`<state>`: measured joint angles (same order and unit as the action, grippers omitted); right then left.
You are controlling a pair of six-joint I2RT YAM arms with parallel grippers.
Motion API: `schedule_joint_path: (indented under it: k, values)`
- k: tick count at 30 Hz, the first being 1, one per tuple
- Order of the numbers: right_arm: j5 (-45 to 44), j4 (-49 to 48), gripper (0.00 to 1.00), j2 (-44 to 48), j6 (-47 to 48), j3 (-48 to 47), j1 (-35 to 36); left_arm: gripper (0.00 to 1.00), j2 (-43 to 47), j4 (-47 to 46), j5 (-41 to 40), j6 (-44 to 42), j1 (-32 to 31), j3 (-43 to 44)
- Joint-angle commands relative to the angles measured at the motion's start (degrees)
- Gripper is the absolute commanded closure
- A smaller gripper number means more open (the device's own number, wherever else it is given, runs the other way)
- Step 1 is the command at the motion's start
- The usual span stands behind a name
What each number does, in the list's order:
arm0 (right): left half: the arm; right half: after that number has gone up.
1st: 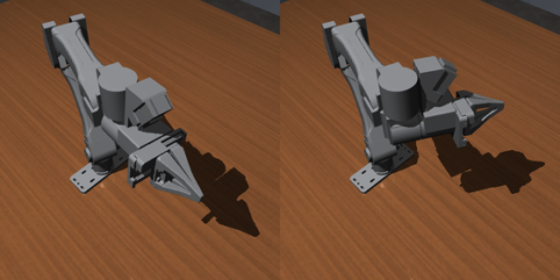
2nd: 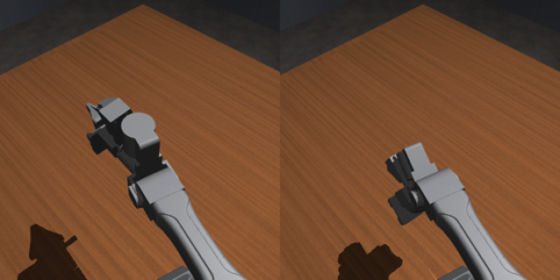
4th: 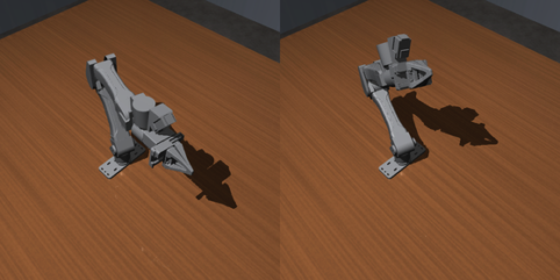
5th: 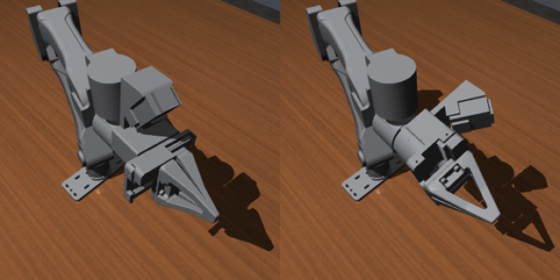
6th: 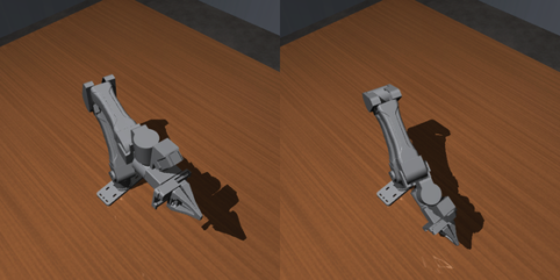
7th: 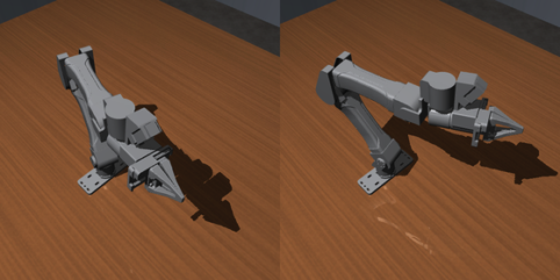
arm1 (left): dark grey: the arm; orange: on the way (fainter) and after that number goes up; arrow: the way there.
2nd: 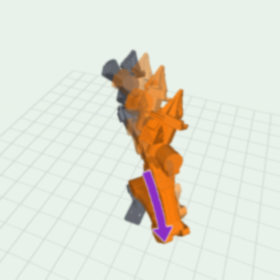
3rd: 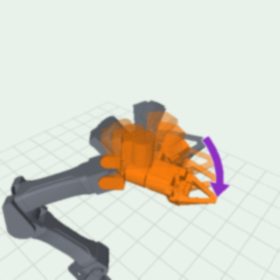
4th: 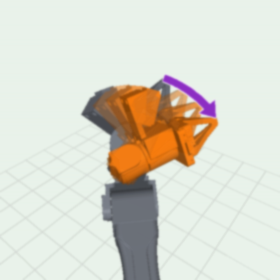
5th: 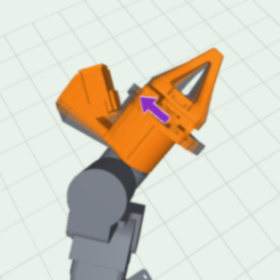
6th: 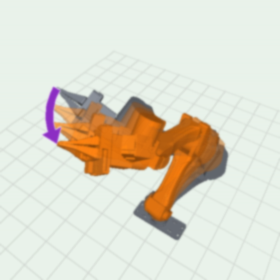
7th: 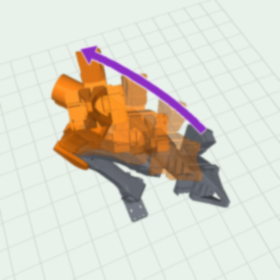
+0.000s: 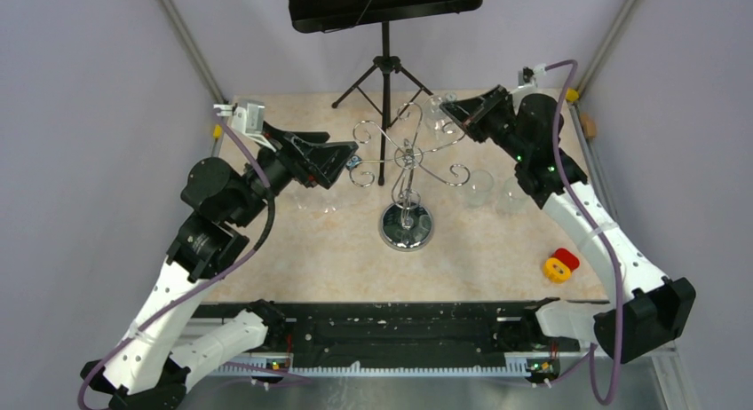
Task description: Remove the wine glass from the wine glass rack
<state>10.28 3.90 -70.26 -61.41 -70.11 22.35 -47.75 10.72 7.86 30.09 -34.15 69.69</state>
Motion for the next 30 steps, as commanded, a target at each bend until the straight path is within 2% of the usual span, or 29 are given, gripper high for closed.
schedule_joint_path:
  k: [1,9,15,18,22,26,30]
  values:
    - [-4.41,-10.78,1.00,4.45,3.48,-0.77,0.42,0.09,0.37,-1.74,0.43,0.19,0.17,-0.14]
    - [-8.26,-10.81,1.00,8.41,12.82,-0.09,0.46,0.07,-2.26,-0.21,6.32,1.92,0.16,2.27]
    - [-7.15,-4.18,1.00,12.81,15.63,-3.96,0.43,0.05,-4.37,-2.39,11.93,3.32,0.19,2.75]
    - [-5.18,2.09,1.00,15.30,16.61,-6.67,0.43,0.03,-5.31,-6.24,16.30,5.31,0.22,2.02]
    - [-0.22,9.04,1.00,18.04,18.55,-11.13,0.43,0.03,-6.99,-14.88,22.53,10.65,0.06,1.20]
    - [9.10,12.58,1.00,18.98,20.09,-15.12,0.46,0.04,-10.21,-23.55,27.16,17.52,-0.73,1.56]
    - [19.65,11.19,1.00,18.45,19.33,-16.57,0.46,0.08,-14.95,-24.83,28.20,20.83,-2.99,5.40]
